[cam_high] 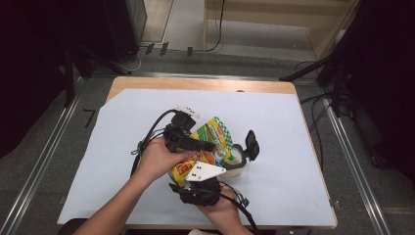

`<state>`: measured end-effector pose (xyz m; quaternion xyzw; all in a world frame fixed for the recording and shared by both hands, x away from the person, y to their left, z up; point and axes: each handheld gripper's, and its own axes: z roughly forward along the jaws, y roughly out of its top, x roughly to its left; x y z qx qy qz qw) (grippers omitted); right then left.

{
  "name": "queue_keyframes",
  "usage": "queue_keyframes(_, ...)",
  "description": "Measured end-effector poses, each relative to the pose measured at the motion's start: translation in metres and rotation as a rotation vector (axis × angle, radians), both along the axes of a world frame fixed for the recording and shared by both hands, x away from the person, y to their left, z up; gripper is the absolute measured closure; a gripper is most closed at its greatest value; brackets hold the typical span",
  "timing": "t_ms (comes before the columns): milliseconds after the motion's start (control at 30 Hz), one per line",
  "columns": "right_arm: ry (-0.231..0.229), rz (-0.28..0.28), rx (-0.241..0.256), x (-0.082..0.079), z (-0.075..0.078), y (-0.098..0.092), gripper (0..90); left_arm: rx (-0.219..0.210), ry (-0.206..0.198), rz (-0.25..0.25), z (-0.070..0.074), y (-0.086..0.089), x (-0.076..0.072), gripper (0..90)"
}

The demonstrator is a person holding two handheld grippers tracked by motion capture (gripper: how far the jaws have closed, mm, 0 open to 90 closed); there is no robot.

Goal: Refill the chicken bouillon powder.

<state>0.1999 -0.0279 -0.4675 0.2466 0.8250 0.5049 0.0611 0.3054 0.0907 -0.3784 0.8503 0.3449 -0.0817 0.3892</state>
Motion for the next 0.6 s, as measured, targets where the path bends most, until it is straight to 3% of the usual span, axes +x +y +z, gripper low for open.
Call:
queue_keyframes(200,0.038,-0.004,0.043,0.0018,0.0024,-0.0034,57.0,-0.009,0.024,0.001,0.0014,-0.0004,0.0011,65.2)
queue_keyframes(600,0.075,-0.02,0.096,0.0041,0.0051,-0.0084,57.1,-0.011,0.03,0.006,0.007,0.0003,-0.0001,62.6)
